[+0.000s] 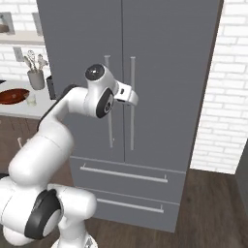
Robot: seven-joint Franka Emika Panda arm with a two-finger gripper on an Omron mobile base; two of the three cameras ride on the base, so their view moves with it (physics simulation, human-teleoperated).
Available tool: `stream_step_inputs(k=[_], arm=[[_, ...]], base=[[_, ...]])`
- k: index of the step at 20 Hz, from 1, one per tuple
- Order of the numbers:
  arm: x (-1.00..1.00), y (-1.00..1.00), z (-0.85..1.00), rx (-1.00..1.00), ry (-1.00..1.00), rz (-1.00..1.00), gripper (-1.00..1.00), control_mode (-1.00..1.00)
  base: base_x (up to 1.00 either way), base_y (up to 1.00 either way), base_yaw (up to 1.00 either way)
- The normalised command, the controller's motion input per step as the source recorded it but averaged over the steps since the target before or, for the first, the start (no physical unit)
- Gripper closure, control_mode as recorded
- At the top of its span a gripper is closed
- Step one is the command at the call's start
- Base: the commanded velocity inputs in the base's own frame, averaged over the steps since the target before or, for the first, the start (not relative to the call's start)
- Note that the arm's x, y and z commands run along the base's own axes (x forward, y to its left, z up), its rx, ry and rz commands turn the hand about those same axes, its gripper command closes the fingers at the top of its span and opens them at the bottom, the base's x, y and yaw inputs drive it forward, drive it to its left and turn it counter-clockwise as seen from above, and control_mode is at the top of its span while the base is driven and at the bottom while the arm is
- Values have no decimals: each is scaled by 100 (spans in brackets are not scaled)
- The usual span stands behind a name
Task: Grab a lemon wedge from the fridge and one ice cube from the ice bowl, and put them in the glass of lemonade.
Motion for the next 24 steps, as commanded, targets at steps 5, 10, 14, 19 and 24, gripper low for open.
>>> stream_step_inputs(k=[5, 10, 14, 19, 24], arm=[[53, 0, -29, 0, 0, 0, -100, -100], [39, -7, -18, 0, 0, 0, -100, -100], [8, -24, 0, 0, 0, 0, -100, -100], [25, -13, -5, 0, 1, 0, -100, -100], [54, 0, -25, 0, 0, 0, -100, -100]], base=[[0, 0, 0], [0, 0, 0], [0, 0, 0], [0, 0, 0], [0, 0, 0]])
